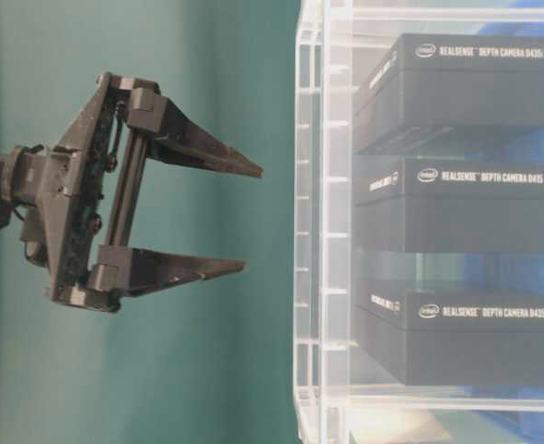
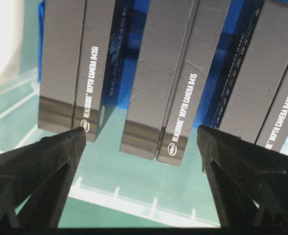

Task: Take out the box from the case.
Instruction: 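Move the open right gripper over the middle black box in the bin, then lower the right gripper around the middle box and close on it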

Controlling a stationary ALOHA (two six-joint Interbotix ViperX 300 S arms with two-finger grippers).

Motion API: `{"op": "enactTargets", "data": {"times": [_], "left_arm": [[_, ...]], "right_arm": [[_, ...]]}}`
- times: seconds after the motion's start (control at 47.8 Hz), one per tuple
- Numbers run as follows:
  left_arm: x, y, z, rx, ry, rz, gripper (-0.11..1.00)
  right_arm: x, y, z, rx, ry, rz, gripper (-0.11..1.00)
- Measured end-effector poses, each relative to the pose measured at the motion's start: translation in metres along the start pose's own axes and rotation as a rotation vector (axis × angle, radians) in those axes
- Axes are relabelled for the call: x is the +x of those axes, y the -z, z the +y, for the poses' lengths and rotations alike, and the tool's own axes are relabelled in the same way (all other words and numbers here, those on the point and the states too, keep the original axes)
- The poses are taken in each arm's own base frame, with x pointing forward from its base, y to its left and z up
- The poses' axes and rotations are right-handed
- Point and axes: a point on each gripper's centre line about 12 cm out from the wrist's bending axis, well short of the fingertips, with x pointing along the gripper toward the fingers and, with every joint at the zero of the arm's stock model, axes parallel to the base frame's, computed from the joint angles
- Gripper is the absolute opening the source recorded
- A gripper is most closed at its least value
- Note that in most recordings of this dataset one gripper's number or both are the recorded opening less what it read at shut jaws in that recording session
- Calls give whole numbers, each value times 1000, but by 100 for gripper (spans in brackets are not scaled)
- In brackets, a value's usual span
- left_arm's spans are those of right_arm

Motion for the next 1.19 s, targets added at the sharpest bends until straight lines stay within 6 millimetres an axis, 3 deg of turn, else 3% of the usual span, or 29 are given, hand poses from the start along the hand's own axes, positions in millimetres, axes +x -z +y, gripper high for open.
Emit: {"op": "enactTargets", "data": {"times": [0.398, 1.193], "left_arm": [[0, 0, 0, 1, 4, 1, 93], [0, 0, 0, 0, 0, 0, 93]], "right_arm": [[11, 1, 0, -5, 24, 6, 95], [64, -2, -15, 3, 47, 6, 95]]}}
